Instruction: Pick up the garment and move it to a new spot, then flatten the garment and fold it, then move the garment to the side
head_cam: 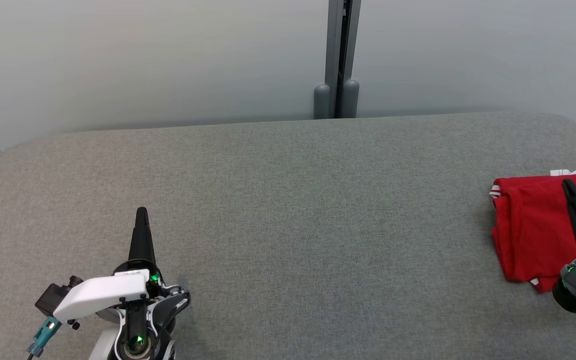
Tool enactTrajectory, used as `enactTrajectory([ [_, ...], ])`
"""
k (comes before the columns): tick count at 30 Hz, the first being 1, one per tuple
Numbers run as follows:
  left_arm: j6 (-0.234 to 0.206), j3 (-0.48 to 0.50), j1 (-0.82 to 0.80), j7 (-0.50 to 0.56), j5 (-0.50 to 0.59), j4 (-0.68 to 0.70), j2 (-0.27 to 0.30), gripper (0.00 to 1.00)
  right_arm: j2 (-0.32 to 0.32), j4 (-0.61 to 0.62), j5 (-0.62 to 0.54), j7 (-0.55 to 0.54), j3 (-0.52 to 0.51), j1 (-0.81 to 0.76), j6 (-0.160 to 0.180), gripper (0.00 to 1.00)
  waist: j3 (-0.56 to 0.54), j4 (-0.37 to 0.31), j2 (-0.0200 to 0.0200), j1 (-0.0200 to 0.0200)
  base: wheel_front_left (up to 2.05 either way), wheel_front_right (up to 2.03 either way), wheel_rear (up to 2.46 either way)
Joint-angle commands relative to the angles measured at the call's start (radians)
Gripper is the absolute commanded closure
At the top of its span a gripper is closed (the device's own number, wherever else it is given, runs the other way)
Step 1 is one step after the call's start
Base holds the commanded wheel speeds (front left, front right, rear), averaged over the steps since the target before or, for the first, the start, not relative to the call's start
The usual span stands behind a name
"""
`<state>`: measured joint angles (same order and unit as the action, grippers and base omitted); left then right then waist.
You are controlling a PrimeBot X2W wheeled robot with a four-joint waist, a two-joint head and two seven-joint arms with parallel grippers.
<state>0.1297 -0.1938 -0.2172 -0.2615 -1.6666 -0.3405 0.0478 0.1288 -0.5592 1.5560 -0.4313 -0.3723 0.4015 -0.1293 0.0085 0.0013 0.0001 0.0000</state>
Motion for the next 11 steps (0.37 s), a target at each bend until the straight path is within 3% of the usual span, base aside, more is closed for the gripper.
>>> enactTrajectory([
  [1,0.004,0.001,-0.021,-0.001,-0.001,-0.002,0.002,1.0,0.006,0.0,0.004,0.0,0.002,0.003,-0.003,1.0,0.0,0.0,-0.0001,0.0,0.0,0.0,0.0],
  [11,0.004,0.001,-0.021,-0.001,-0.001,-0.001,0.002,1.0,0.007,0.0,0.004,0.001,0.003,0.002,-0.003,1.0,0.0,0.0,-0.0001,0.0,0.0,0.0,0.0],
])
